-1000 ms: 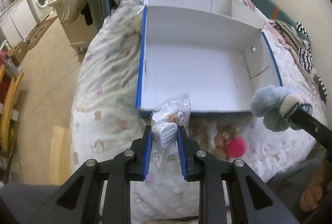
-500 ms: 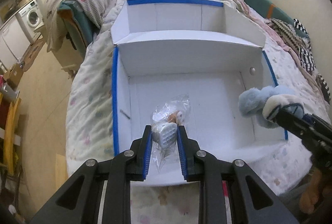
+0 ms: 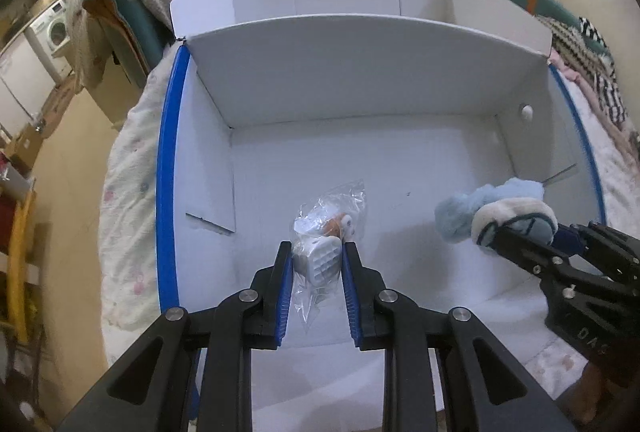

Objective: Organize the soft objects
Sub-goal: 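Carry both items into the box and open both grippers to release them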

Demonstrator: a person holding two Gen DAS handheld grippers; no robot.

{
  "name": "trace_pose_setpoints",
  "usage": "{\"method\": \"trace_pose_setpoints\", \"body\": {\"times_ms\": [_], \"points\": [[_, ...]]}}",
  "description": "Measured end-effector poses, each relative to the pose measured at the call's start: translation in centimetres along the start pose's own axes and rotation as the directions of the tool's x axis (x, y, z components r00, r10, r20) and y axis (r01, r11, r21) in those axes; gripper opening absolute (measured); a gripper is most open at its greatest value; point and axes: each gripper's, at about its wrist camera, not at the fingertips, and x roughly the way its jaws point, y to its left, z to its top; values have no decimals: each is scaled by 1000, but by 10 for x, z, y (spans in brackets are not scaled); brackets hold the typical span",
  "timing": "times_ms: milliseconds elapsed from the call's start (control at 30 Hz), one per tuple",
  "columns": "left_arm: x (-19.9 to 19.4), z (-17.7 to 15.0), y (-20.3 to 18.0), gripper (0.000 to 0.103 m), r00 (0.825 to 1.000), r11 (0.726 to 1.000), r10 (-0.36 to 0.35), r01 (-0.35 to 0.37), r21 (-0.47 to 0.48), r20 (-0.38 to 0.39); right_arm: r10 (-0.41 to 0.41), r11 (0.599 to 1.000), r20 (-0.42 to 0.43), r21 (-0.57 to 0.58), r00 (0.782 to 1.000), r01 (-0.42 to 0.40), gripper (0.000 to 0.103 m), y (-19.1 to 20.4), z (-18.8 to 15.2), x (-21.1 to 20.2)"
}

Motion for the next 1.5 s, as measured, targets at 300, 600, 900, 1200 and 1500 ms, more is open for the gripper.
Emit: {"method": "trace_pose_setpoints", "body": {"times_ms": [300,600,900,1200,1500], "points": [[24,-5,4,21,994,999,-12,6,-52,-110,-16,1000,-97,-12,995,15,40,0,-10,21],[36,-4,3,21,990,999,-15,8,-53,-137,-16,1000,-108,-14,994,15,45,-4,-11,19],[41,0,4,22,988,998,-14,5,-61,-154,-30,999,-90,-43,995,26,55,-4,-11,12],[45,4,0,41,990,999,14,-19,-38,-141,-21,999,-64,-38,998,19,79,-1,-7,8],[42,8,1,52,993,999,21,-24,-28,-114,-20,998,-18,-60,1000,19,79,1,-5,-4]]}}
